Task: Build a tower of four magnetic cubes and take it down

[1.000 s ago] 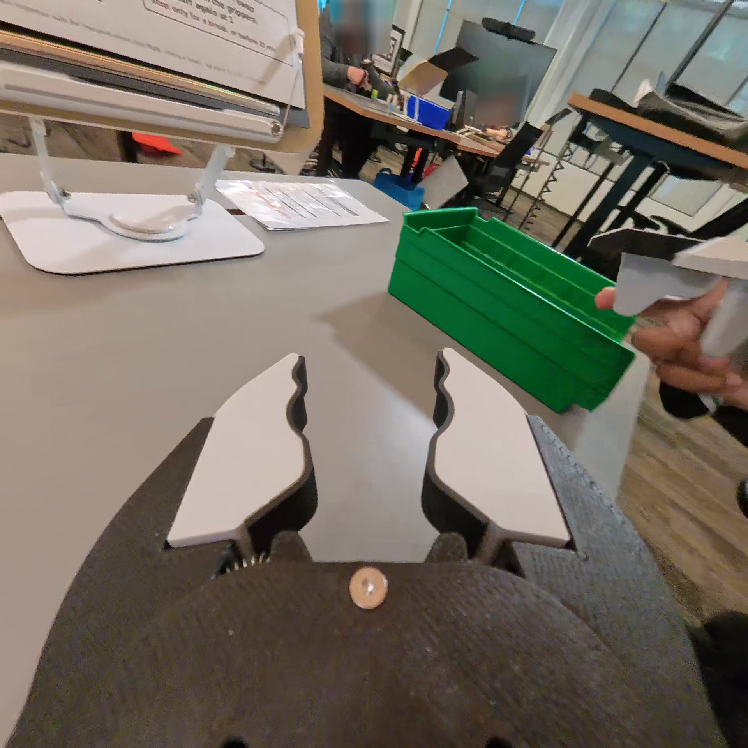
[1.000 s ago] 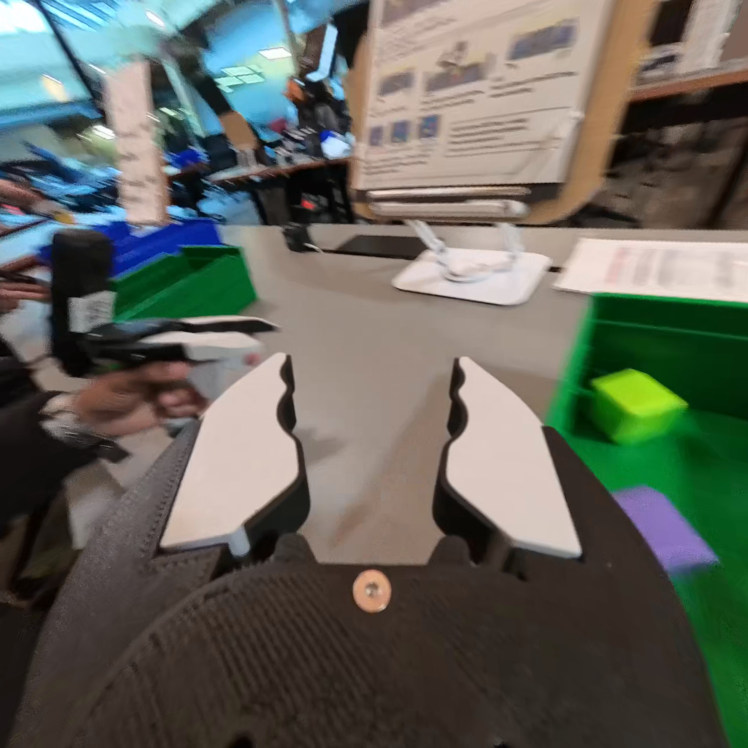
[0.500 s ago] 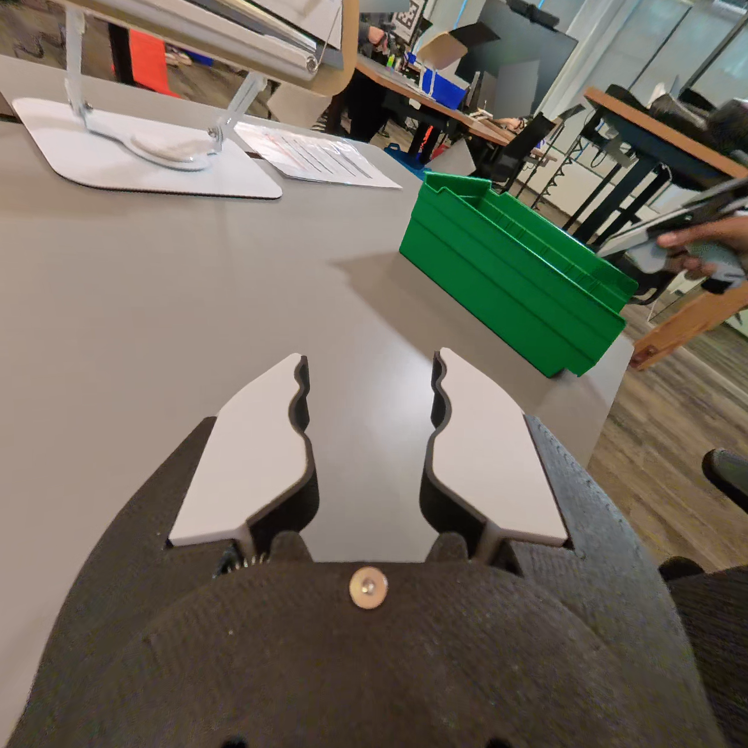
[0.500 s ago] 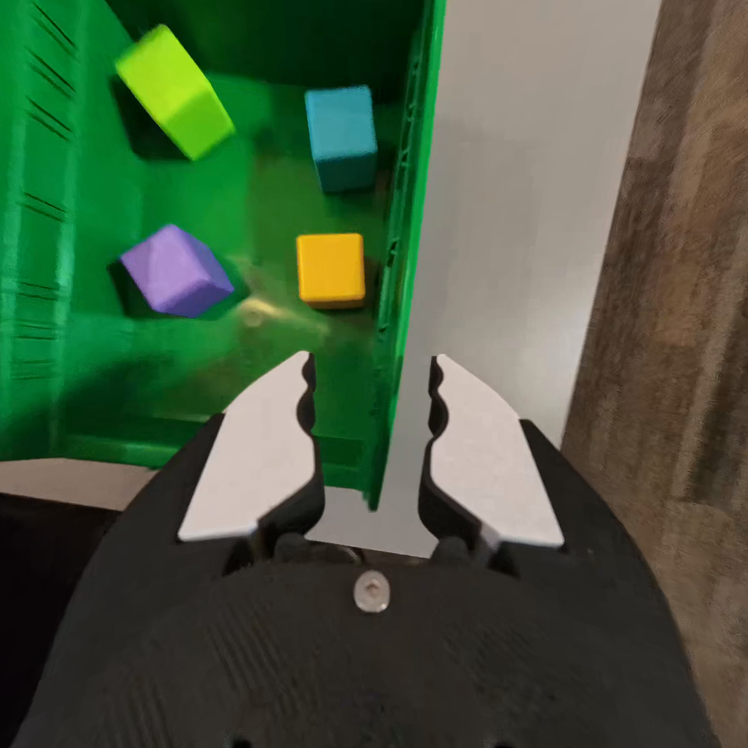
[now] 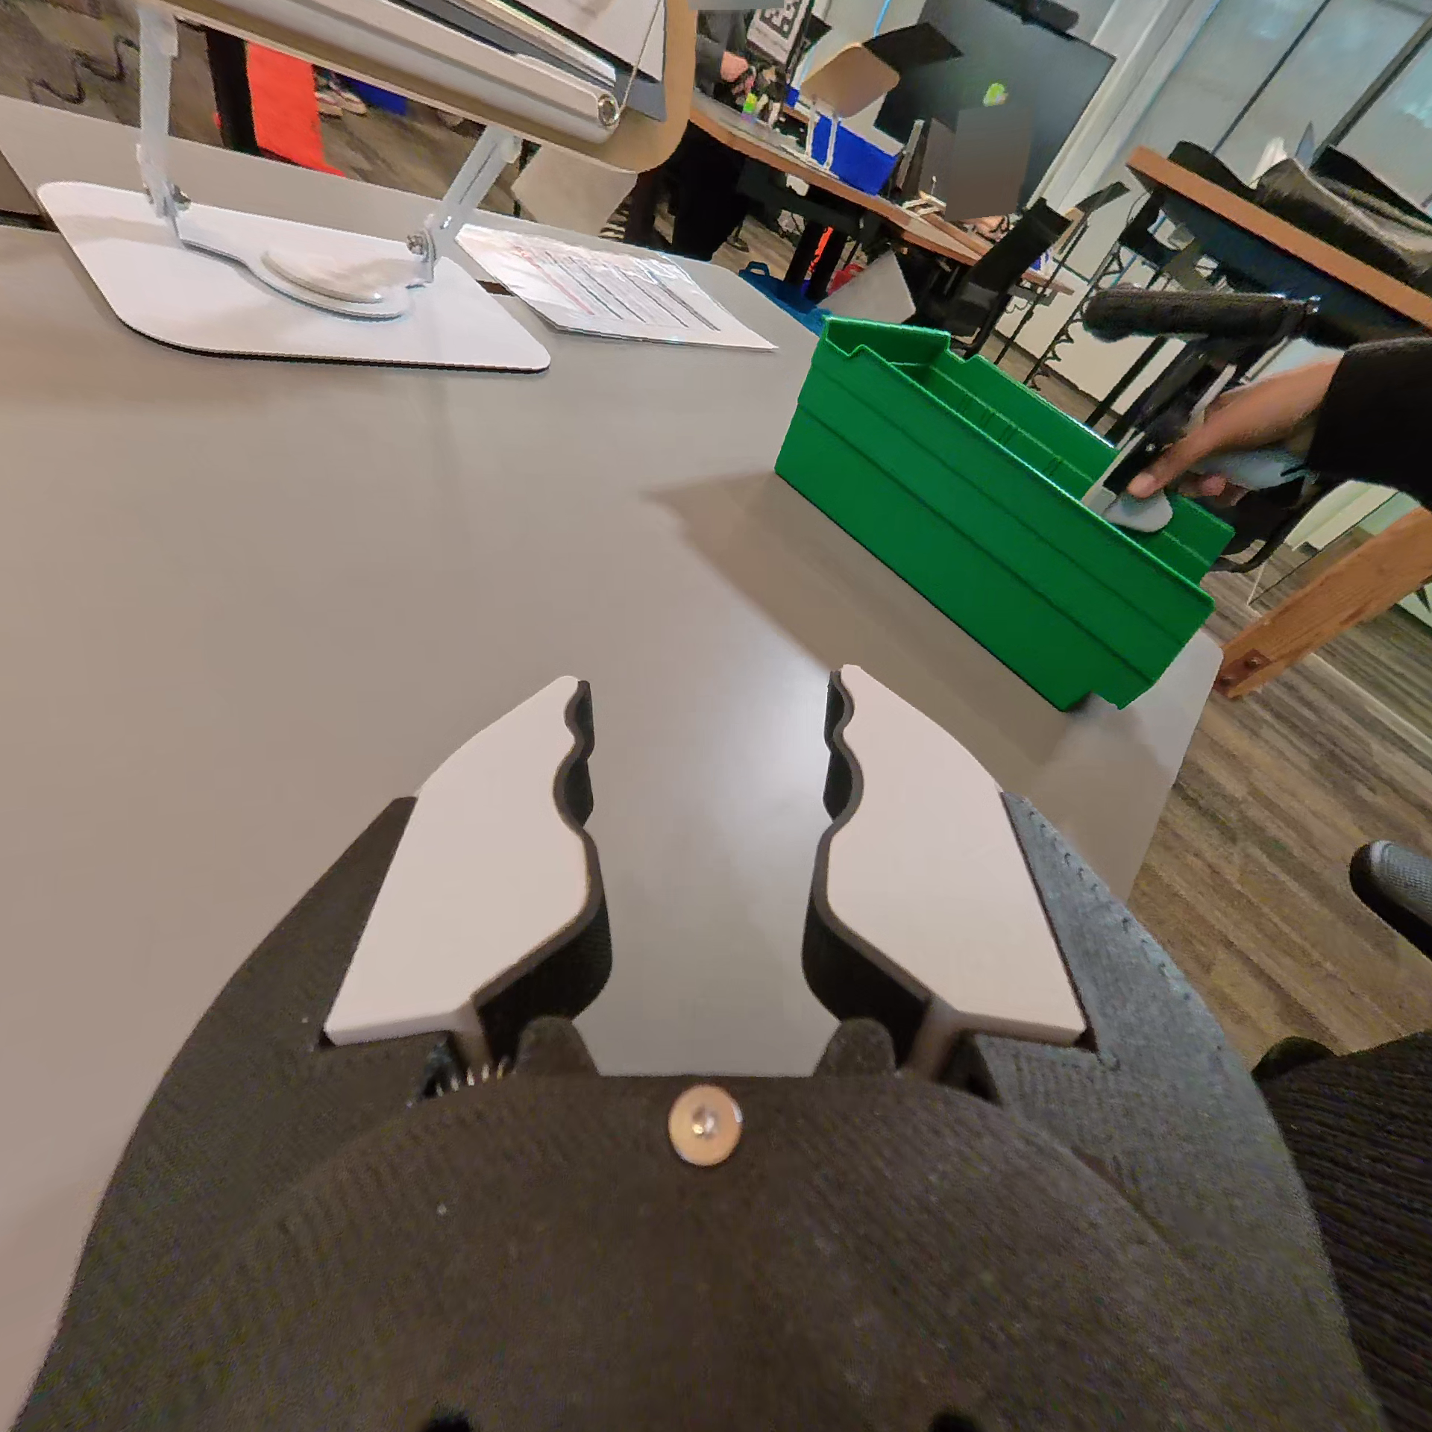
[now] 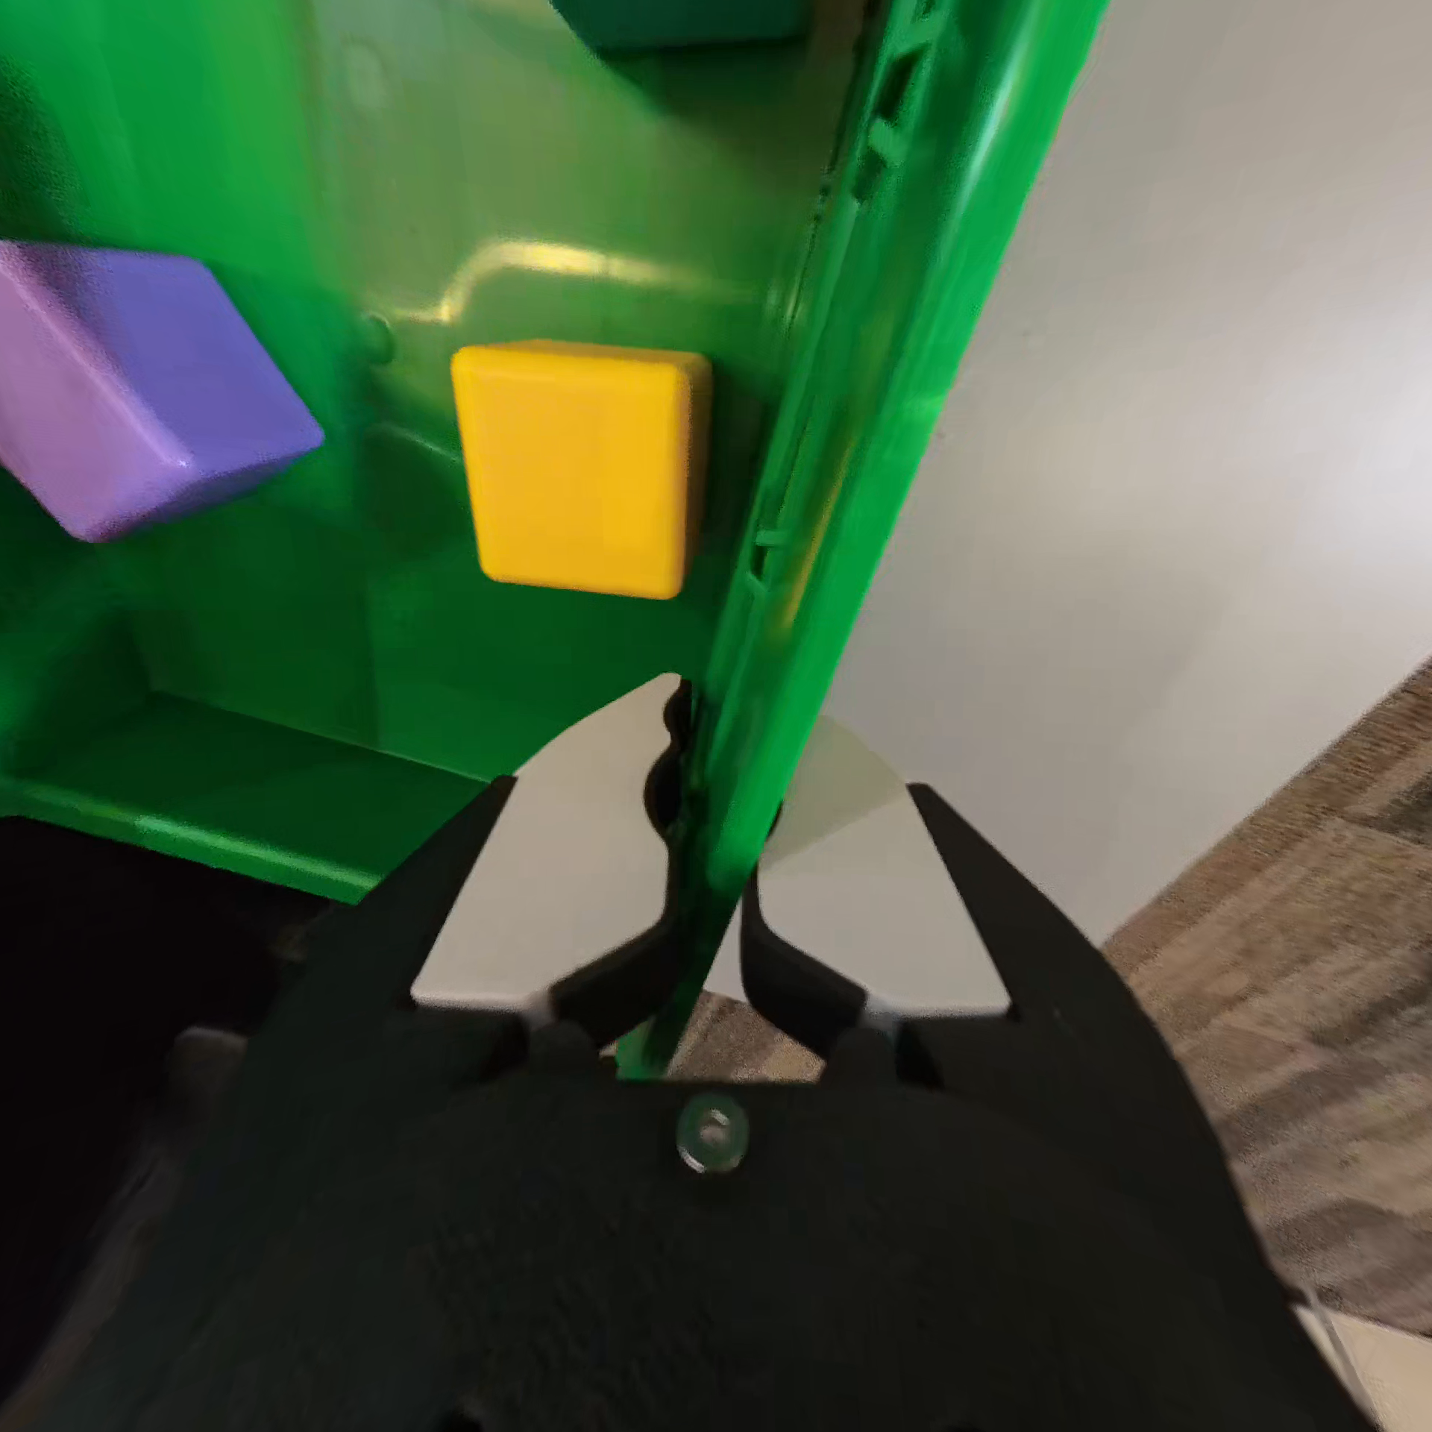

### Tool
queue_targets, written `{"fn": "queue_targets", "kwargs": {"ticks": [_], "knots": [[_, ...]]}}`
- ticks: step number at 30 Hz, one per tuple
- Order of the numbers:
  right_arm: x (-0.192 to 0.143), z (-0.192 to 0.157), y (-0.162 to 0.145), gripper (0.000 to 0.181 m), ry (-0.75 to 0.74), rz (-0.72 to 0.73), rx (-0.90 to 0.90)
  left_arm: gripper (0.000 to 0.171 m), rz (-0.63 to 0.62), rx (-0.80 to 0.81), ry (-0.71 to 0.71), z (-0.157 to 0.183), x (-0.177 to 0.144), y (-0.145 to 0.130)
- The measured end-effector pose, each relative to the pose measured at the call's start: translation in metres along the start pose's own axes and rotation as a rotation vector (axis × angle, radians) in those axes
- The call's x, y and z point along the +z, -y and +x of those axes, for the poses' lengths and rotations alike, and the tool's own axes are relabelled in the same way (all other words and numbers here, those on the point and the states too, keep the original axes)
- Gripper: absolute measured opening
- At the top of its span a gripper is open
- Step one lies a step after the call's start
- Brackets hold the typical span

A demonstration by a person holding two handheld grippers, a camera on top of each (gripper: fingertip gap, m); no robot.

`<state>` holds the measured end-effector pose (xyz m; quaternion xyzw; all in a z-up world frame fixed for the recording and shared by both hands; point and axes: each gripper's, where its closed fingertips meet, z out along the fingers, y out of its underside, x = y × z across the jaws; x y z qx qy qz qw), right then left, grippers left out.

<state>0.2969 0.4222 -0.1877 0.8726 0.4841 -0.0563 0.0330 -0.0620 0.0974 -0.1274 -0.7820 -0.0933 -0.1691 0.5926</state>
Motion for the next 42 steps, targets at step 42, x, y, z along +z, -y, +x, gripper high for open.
{"fn": "queue_targets", "kwargs": {"ticks": [42], "knots": [[0.013,-0.276,0.127,0.005,0.154,0.071,-0.103,0.092,-0.272,0.275,0.978,-0.203,-0.212,0.015]]}}
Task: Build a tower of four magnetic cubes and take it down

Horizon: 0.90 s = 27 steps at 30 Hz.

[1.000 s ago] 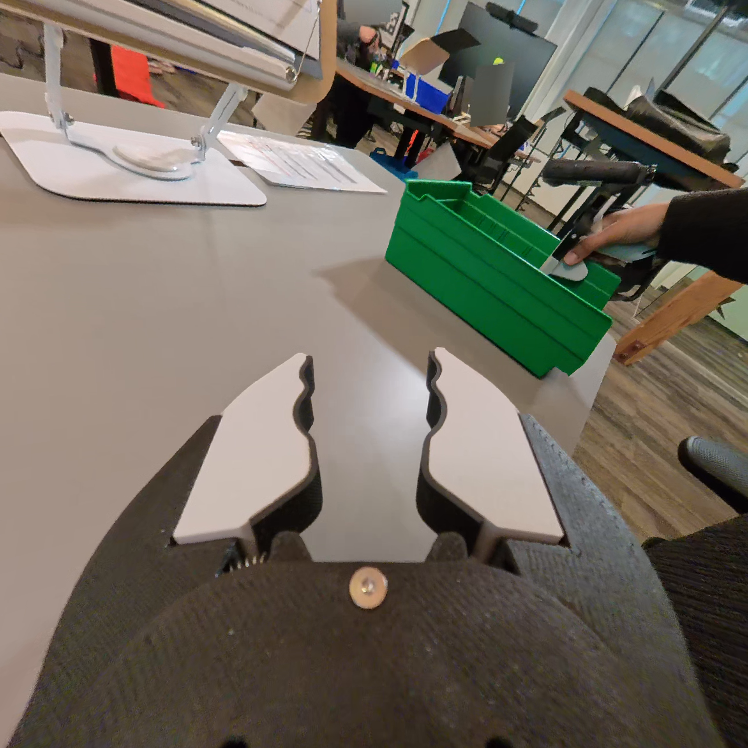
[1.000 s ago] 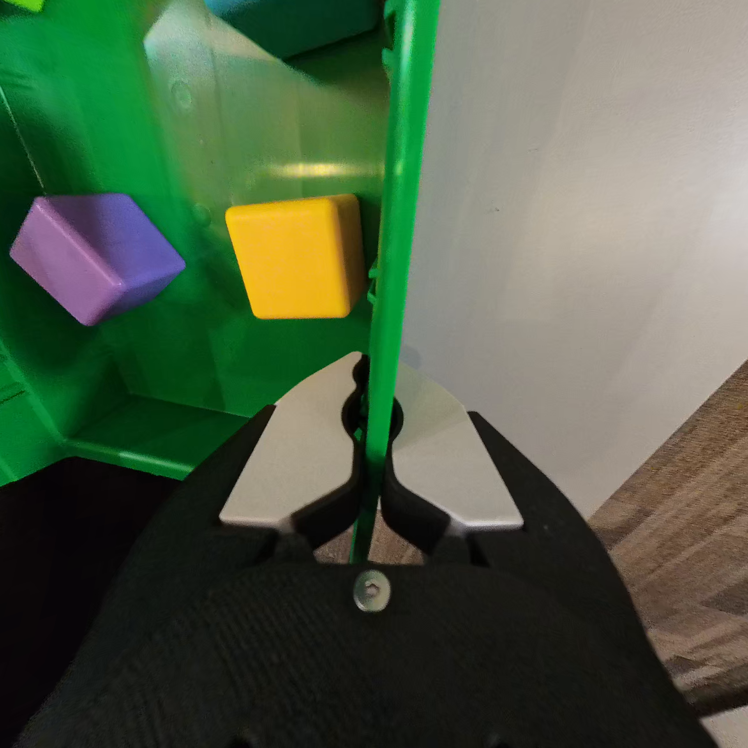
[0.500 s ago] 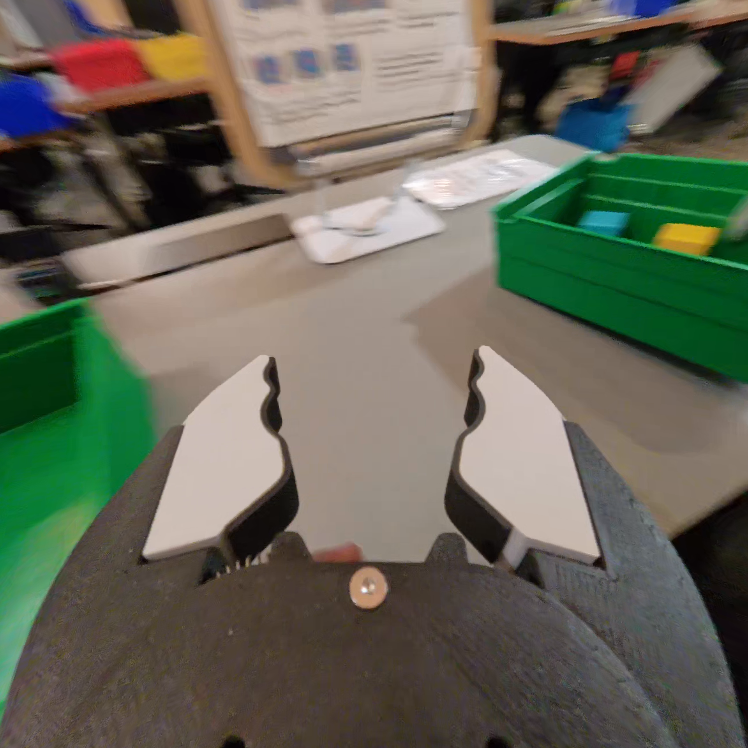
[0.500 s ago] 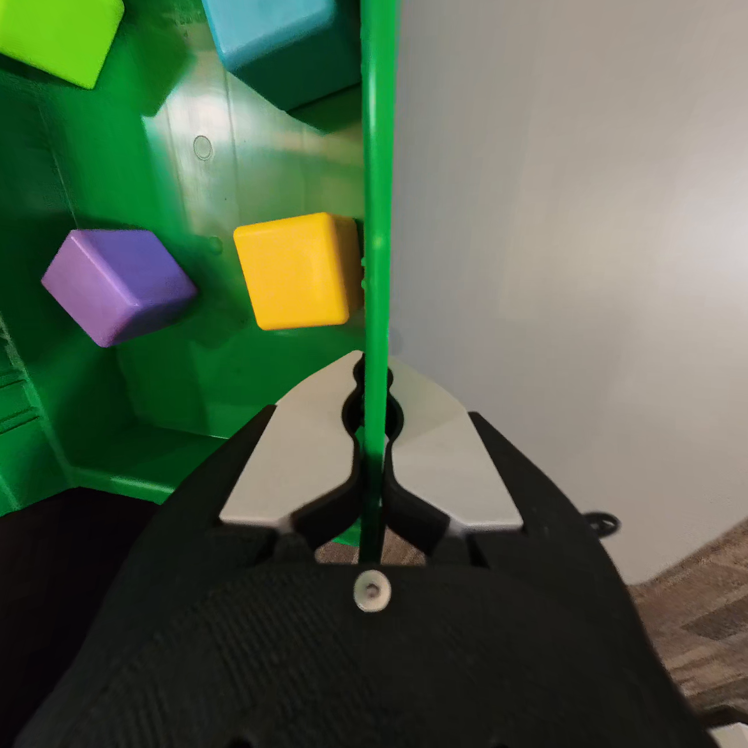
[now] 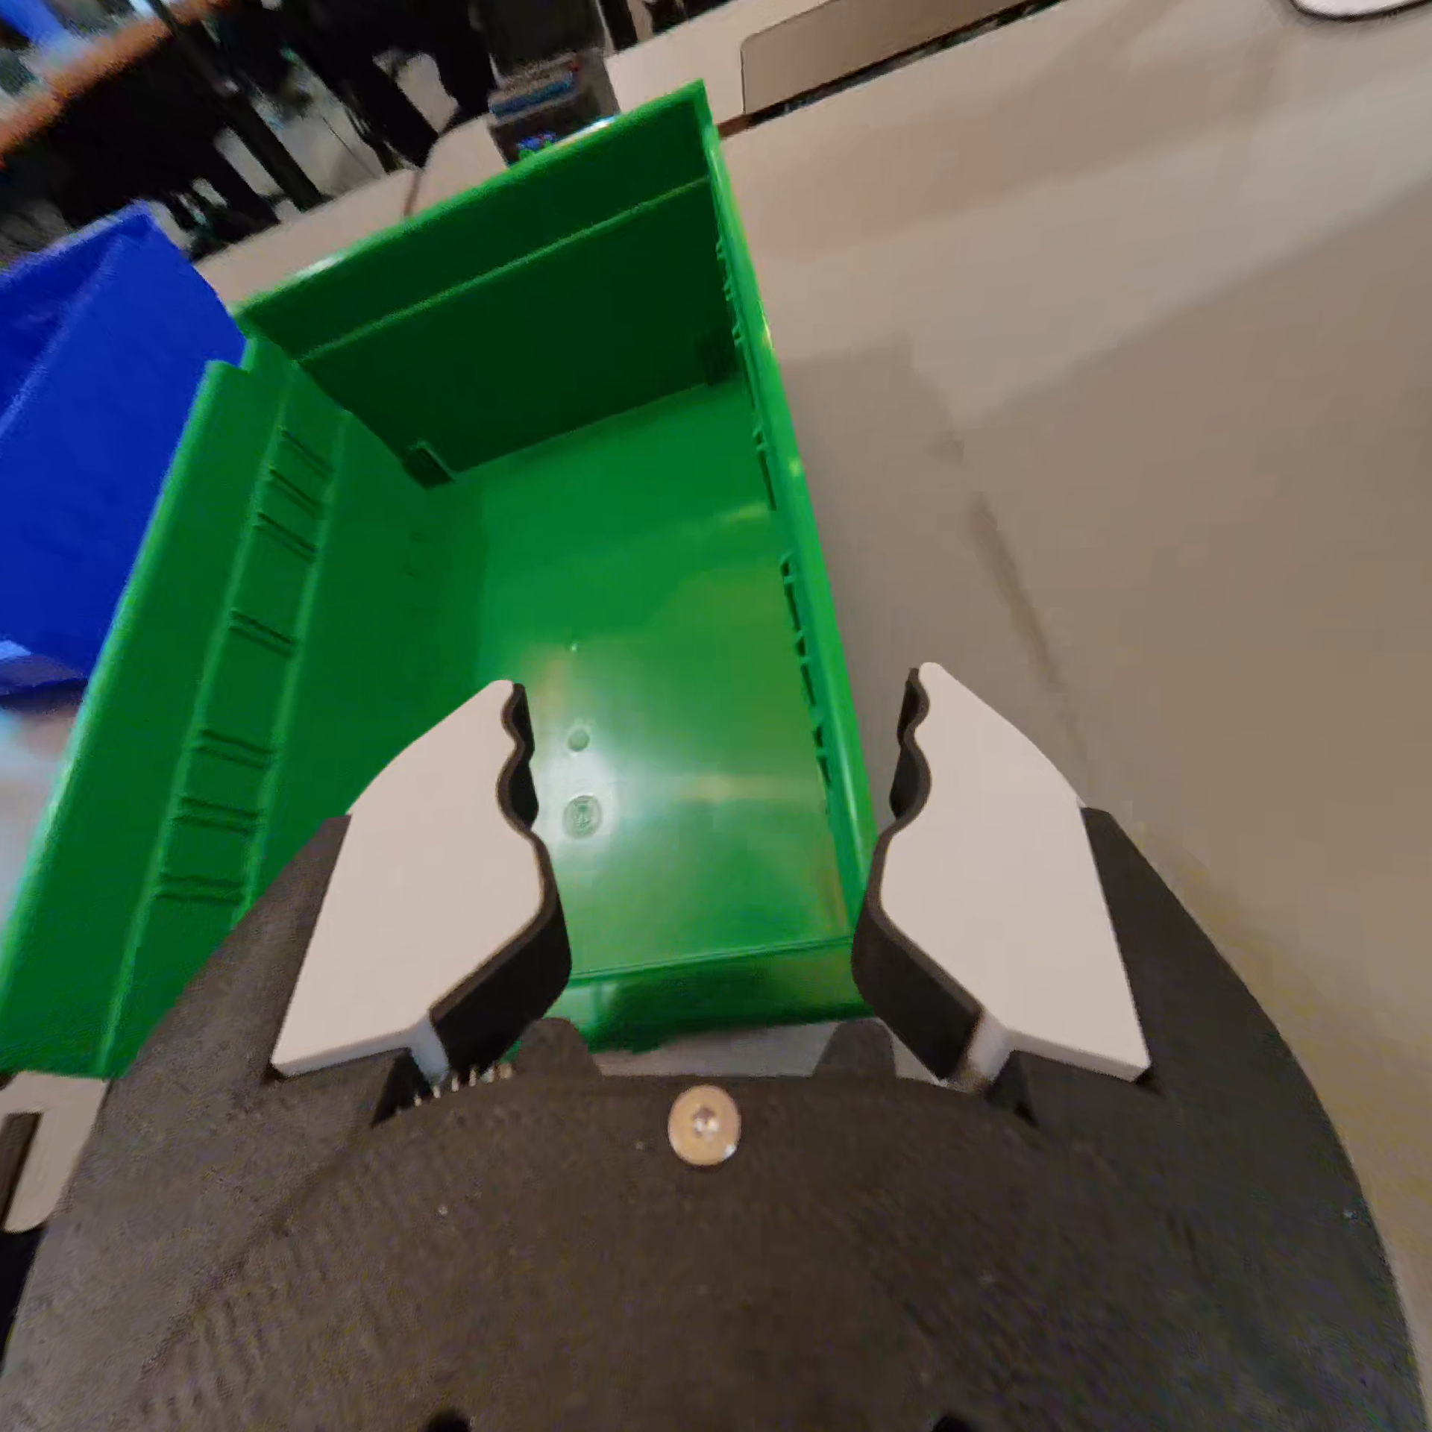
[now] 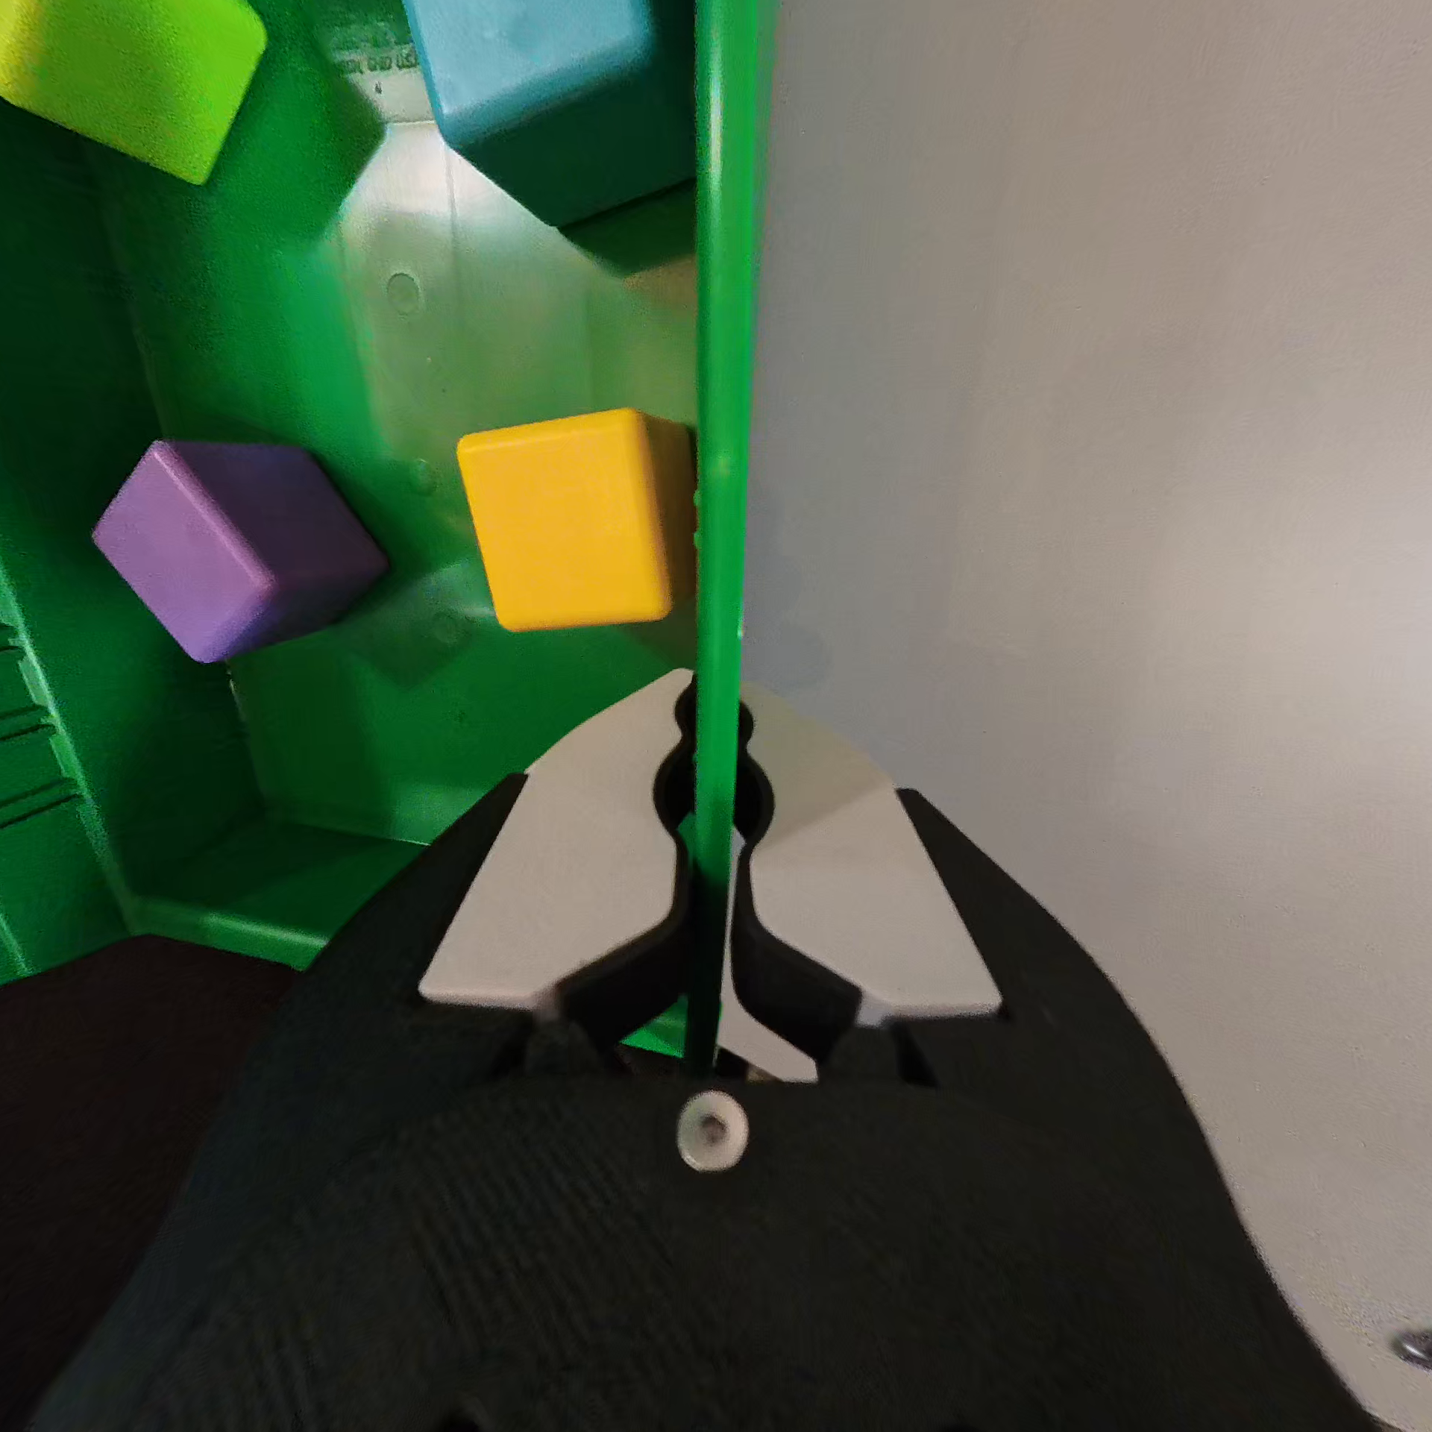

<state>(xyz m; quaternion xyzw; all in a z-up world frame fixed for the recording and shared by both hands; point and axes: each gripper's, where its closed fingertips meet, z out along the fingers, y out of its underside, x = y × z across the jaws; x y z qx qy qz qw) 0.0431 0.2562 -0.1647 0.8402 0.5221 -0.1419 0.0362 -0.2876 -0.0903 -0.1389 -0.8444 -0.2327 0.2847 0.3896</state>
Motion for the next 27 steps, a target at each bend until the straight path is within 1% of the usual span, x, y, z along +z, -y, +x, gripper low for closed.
{"fn": "queue_targets", "kwargs": {"ticks": [1,2,5,6,7,8,11,16,19,23,25,27], "knots": [[0.003,-0.01,0.003,0.005,0.014,-0.002,0.002,0.088,-0.01,0.008,-0.009,0.003,0.002,0.0],[0.005,-0.018,0.005,0.005,0.026,-0.005,0.007,0.078,-0.007,0.035,-0.014,0.005,0.003,0.001],[0.014,-0.04,0.013,0.006,0.046,-0.02,0.024,0.027,-0.019,0.145,-0.074,0.02,0.001,-0.003],[0.017,-0.046,0.016,0.006,0.05,-0.025,0.028,0.014,-0.023,0.165,-0.078,0.022,0.002,-0.006],[0.019,-0.052,0.019,0.006,0.048,-0.025,0.027,0.01,-0.003,0.174,-0.055,0.019,0.002,-0.006],[0.022,-0.056,0.023,0.006,0.045,-0.023,0.027,0.008,-0.005,0.167,-0.045,0.015,0.003,-0.008],[0.028,-0.071,0.035,0.006,0.041,-0.014,0.042,0.008,-0.001,0.128,-0.103,0.0,-0.001,-0.013],[0.054,-0.105,0.061,0.01,0.005,0.015,0.03,0.008,0.04,0.069,-0.056,-0.03,-0.018,-0.001],[0.068,-0.143,0.078,0.017,0.06,0.029,0.024,0.008,0.034,0.066,-0.036,-0.048,-0.033,0.003],[0.082,-0.198,0.095,0.028,0.136,0.037,-0.017,0.009,0.087,0.003,-0.001,-0.072,-0.063,0.015],[0.09,-0.225,0.101,0.033,0.162,0.037,-0.048,0.008,0.116,0.006,0.037,-0.082,-0.081,0.022],[0.096,-0.245,0.112,0.034,0.175,0.057,-0.063,0.008,0.143,0.013,0.093,-0.093,-0.1,0.03]]}}
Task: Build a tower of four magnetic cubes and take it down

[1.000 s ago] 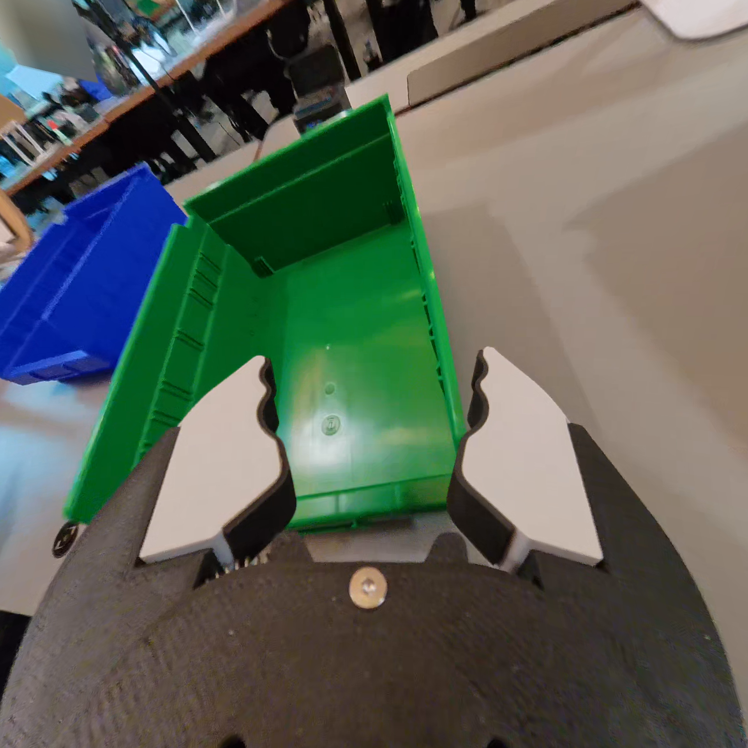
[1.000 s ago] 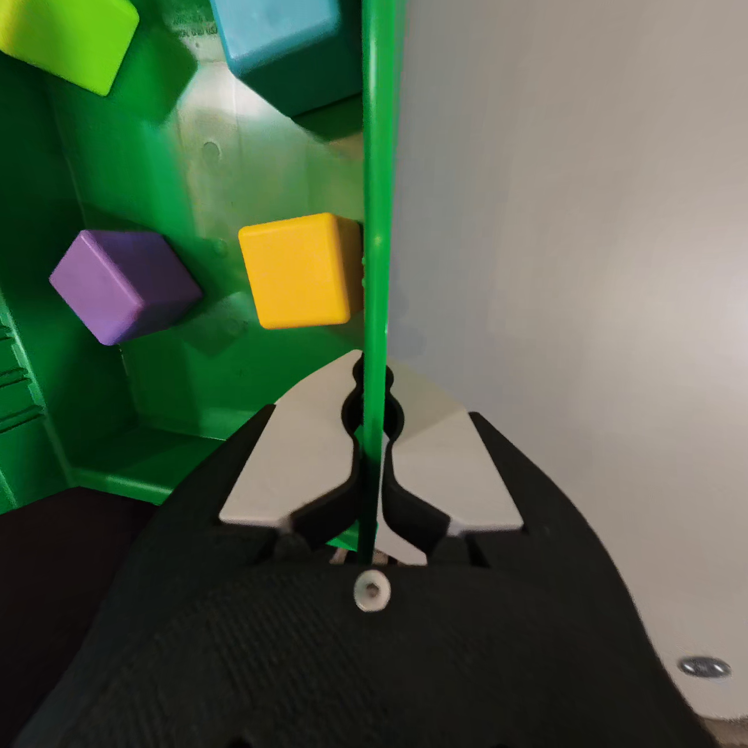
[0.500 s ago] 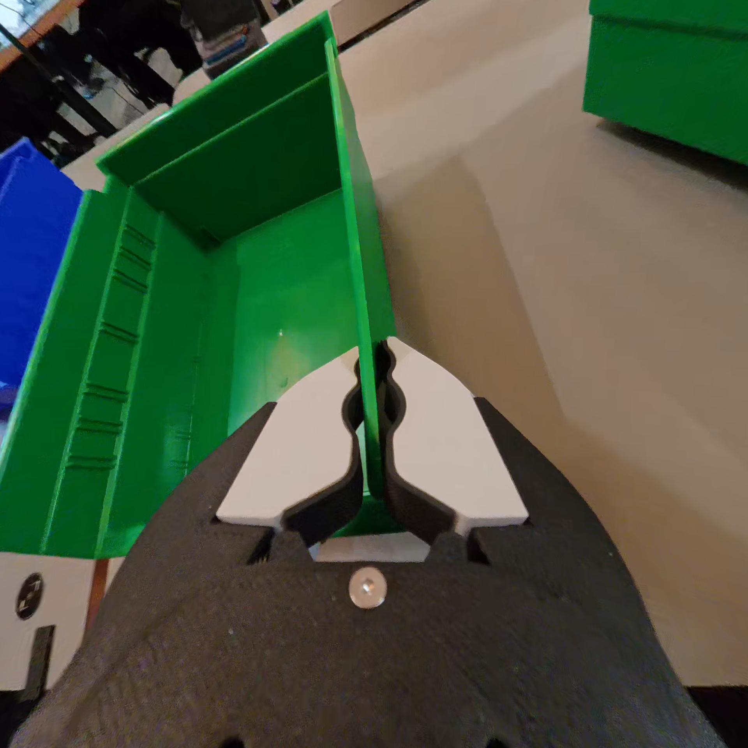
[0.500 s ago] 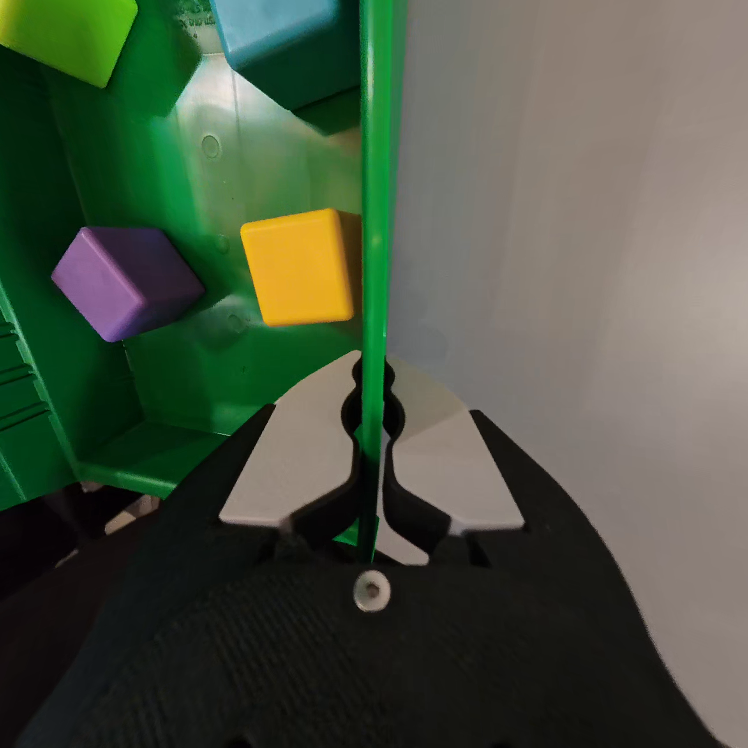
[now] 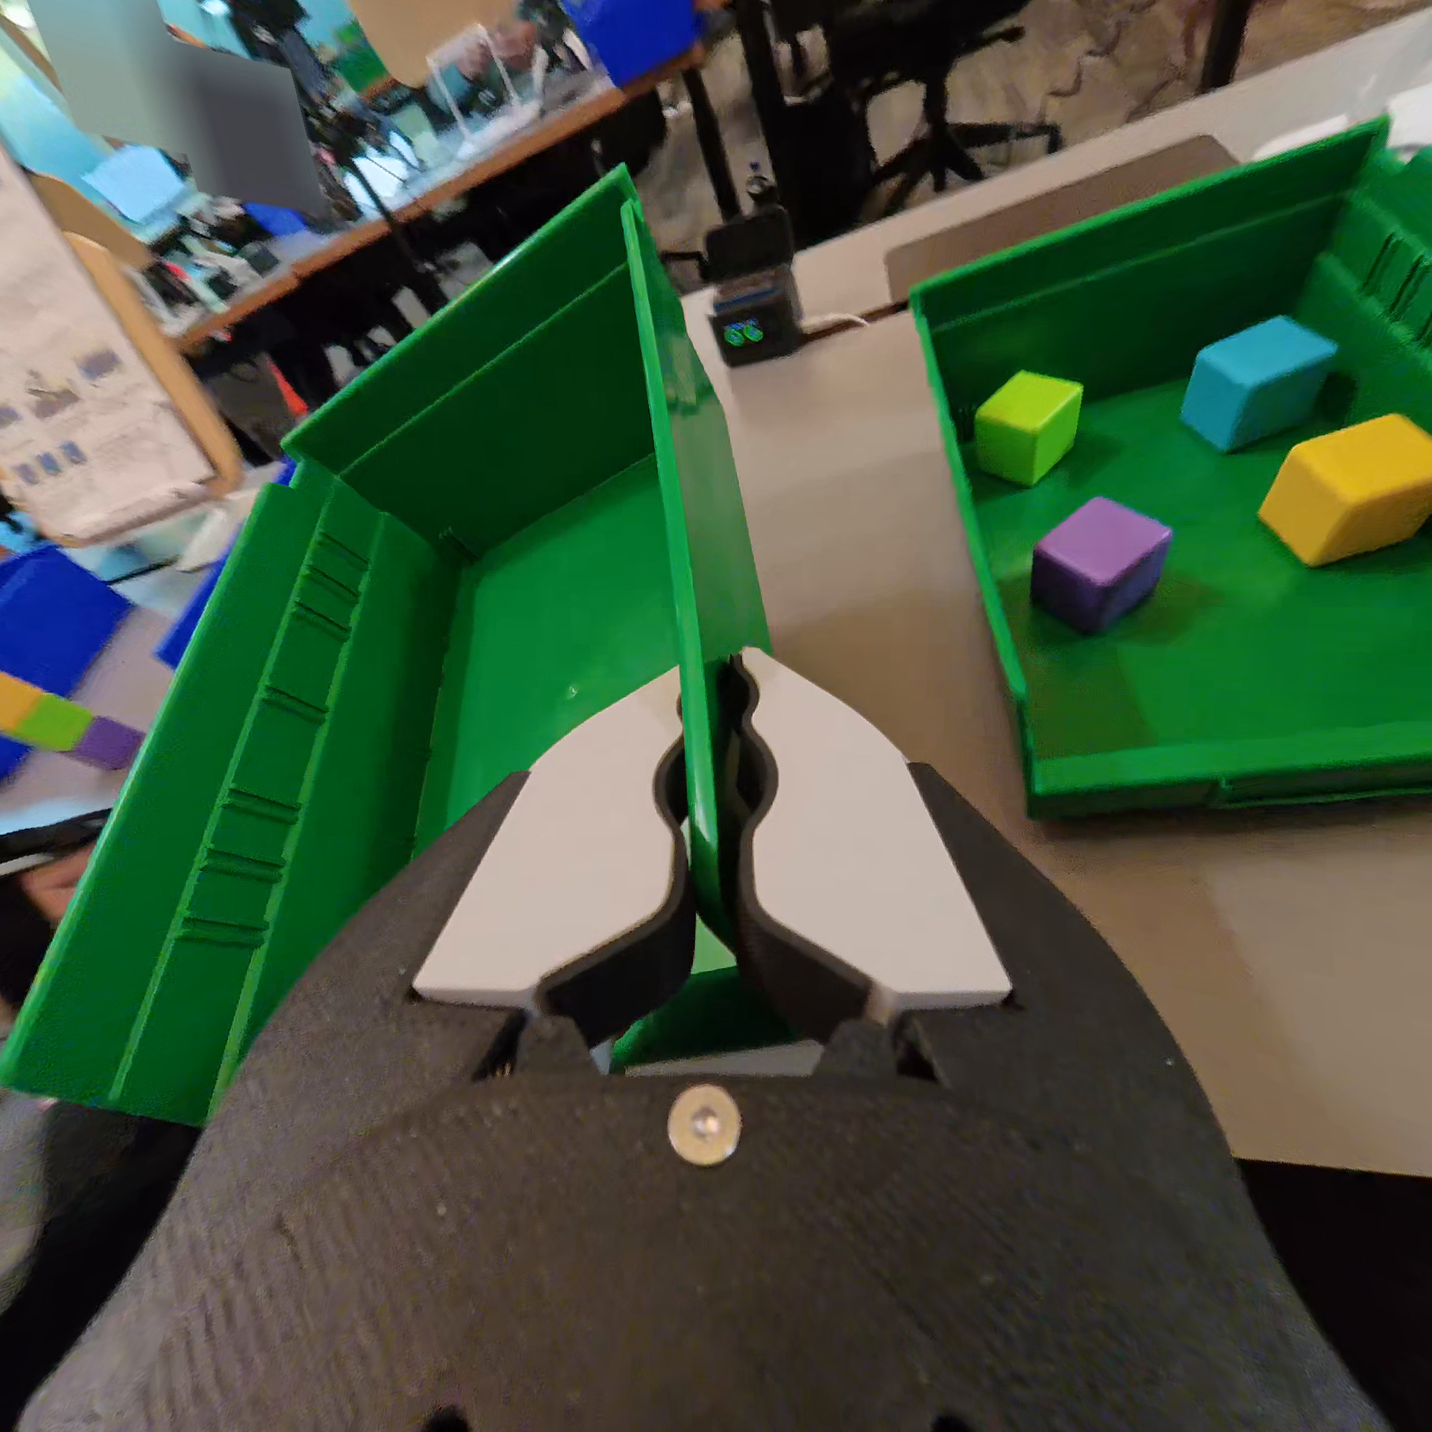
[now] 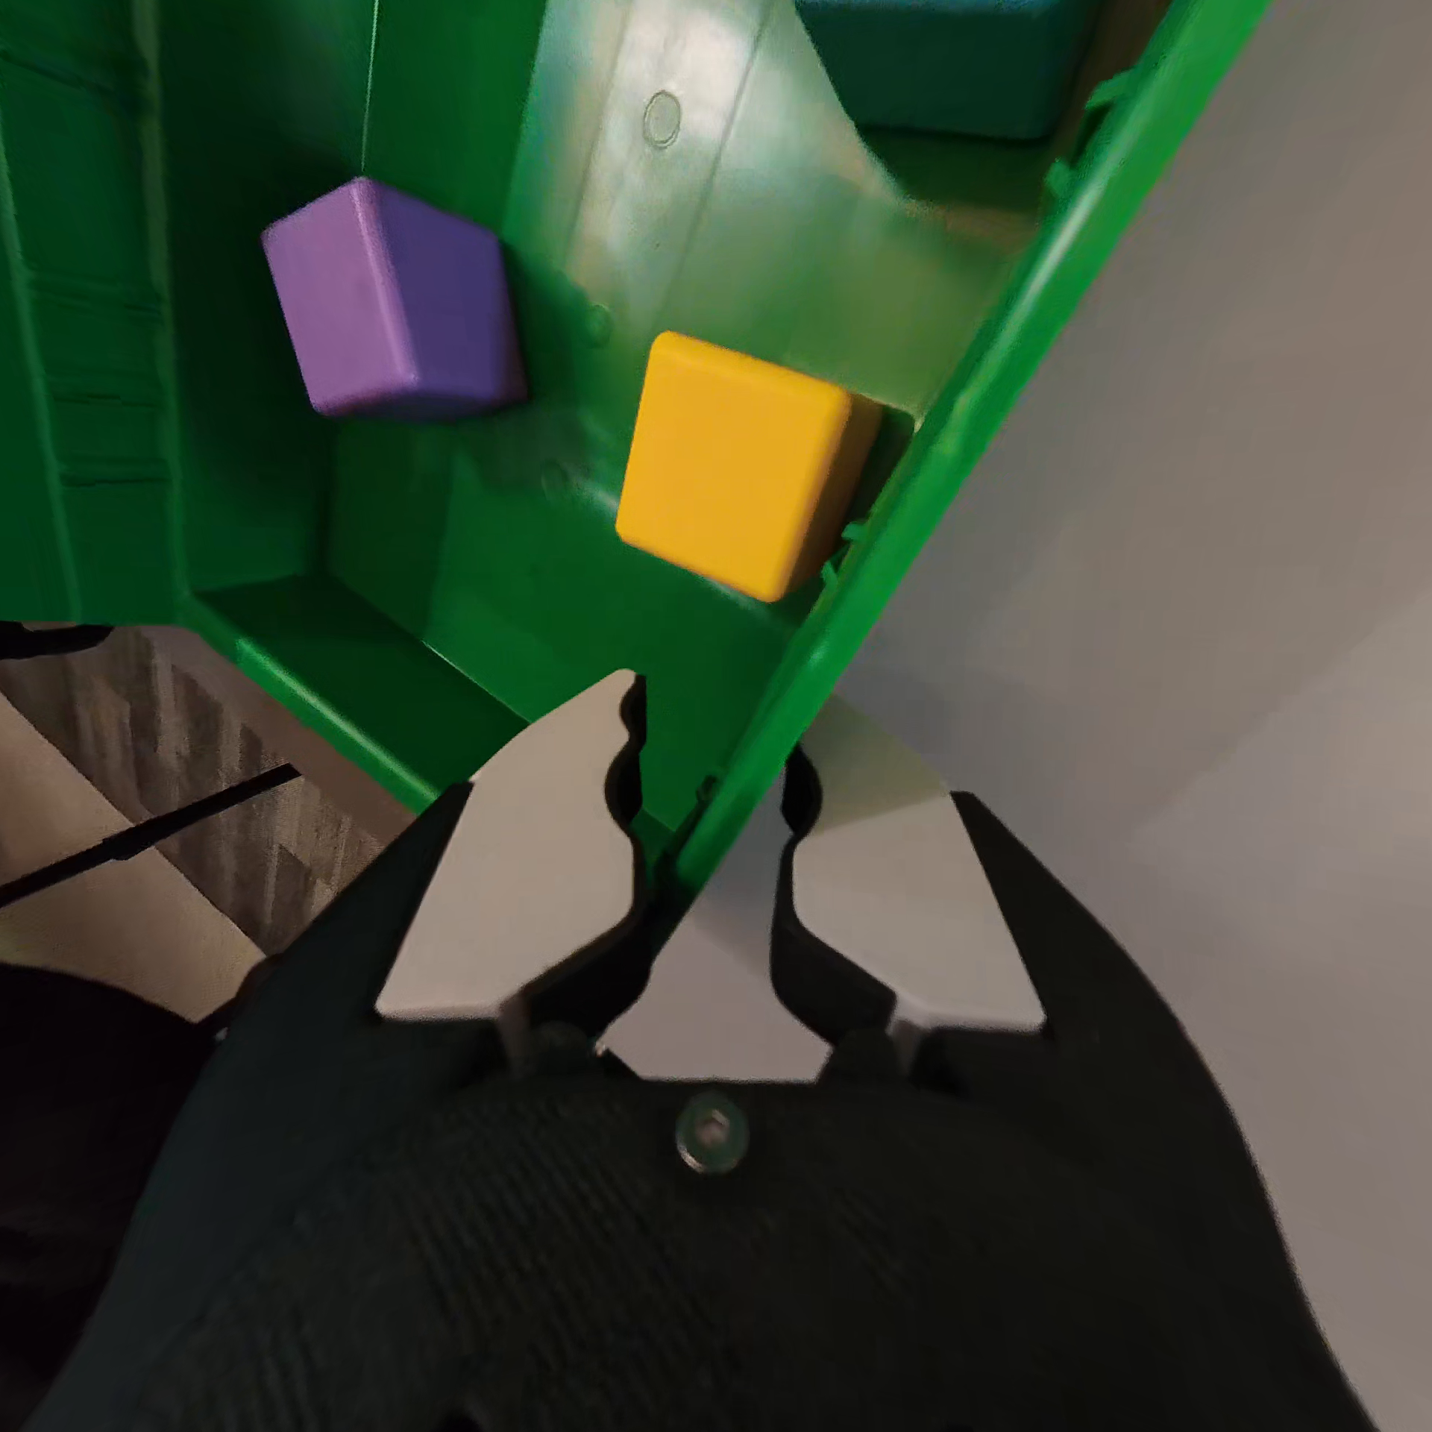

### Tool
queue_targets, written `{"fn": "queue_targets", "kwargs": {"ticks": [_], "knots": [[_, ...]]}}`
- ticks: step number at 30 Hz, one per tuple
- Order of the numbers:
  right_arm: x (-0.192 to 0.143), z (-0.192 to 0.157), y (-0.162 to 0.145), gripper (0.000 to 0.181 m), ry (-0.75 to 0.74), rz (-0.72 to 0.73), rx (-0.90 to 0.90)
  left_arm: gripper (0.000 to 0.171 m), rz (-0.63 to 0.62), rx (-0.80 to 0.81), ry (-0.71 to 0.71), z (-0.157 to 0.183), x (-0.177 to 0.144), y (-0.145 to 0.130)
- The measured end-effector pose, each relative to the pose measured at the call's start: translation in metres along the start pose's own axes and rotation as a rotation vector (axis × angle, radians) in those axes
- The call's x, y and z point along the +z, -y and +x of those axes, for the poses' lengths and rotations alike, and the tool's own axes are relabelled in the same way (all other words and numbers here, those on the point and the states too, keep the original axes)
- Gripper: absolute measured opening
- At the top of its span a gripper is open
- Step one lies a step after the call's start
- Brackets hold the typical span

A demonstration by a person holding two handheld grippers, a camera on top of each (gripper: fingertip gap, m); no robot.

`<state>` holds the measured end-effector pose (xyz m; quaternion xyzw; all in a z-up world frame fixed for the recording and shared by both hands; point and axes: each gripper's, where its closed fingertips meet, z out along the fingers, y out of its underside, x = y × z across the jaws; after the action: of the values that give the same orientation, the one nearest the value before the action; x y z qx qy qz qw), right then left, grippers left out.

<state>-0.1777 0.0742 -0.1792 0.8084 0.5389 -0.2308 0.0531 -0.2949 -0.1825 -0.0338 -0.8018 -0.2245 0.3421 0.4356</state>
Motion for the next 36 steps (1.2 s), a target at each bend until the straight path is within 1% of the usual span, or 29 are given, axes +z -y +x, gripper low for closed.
{"fn": "queue_targets", "kwargs": {"ticks": [3,5,9,13,16,19,20,22,24,26,29,31,33,35,36], "knots": [[0.013,-0.021,0.016,0.033,0.011,0.013,-0.027,0.009,0.031,0.008,0.074,-0.02,-0.025,0.015],[0.022,-0.041,0.022,0.037,0.048,0.023,-0.024,0.009,0.043,0.007,0.104,-0.029,-0.039,0.023],[0.04,-0.087,0.03,0.048,0.169,0.076,0.004,0.008,0.056,-0.01,0.108,-0.035,-0.057,0.028],[0.053,-0.123,0.032,0.057,0.24,0.084,-0.01,0.009,0.071,-0.044,0.093,-0.036,-0.068,0.026],[0.055,-0.134,0.03,0.059,0.27,0.065,-0.024,0.008,0.076,-0.053,0.086,-0.036,-0.074,0.02],[0.052,-0.139,0.026,0.058,0.338,0.04,-0.028,0.008,0.073,-0.074,0.076,-0.037,-0.076,0.018],[0.048,-0.141,0.022,0.054,0.365,0.019,-0.049,0.007,0.072,-0.08,0.07,-0.037,-0.077,0.017],[0.032,-0.142,0.015,0.056,0.416,0.002,-0.102,0.008,0.074,-0.084,0.057,-0.035,-0.081,0.018],[0.007,-0.137,0.009,0.057,0.454,0.036,-0.169,0.008,0.081,-0.085,0.045,-0.031,-0.086,0.02],[-0.021,-0.127,-0.002,0.063,0.472,0.084,-0.252,0.008,0.088,-0.078,0.034,-0.024,-0.092,0.024],[-0.067,-0.098,-0.02,0.072,0.435,0.241,-0.359,0.008,0.095,-0.033,0.014,-0.006,-0.103,0.038],[-0.094,-0.068,-0.033,0.072,0.371,0.37,-0.395,0.007,0.117,0.007,-0.016,0.013,-0.11,0.054],[-0.114,-0.028,-0.052,0.072,0.284,0.463,-0.418,0.008,0.142,0.042,-0.067,0.037,-0.117,0.068],[-0.134,0.015,-0.069,0.068,0.207,0.58,-0.392,0.008,0.164,0.058,-0.135,0.068,-0.123,0.082],[-0.145,0.036,-0.078,0.066,0.194,0.639,-0.358,0.008,0.169,0.065,-0.174,0.085,-0.127,0.087]]}}
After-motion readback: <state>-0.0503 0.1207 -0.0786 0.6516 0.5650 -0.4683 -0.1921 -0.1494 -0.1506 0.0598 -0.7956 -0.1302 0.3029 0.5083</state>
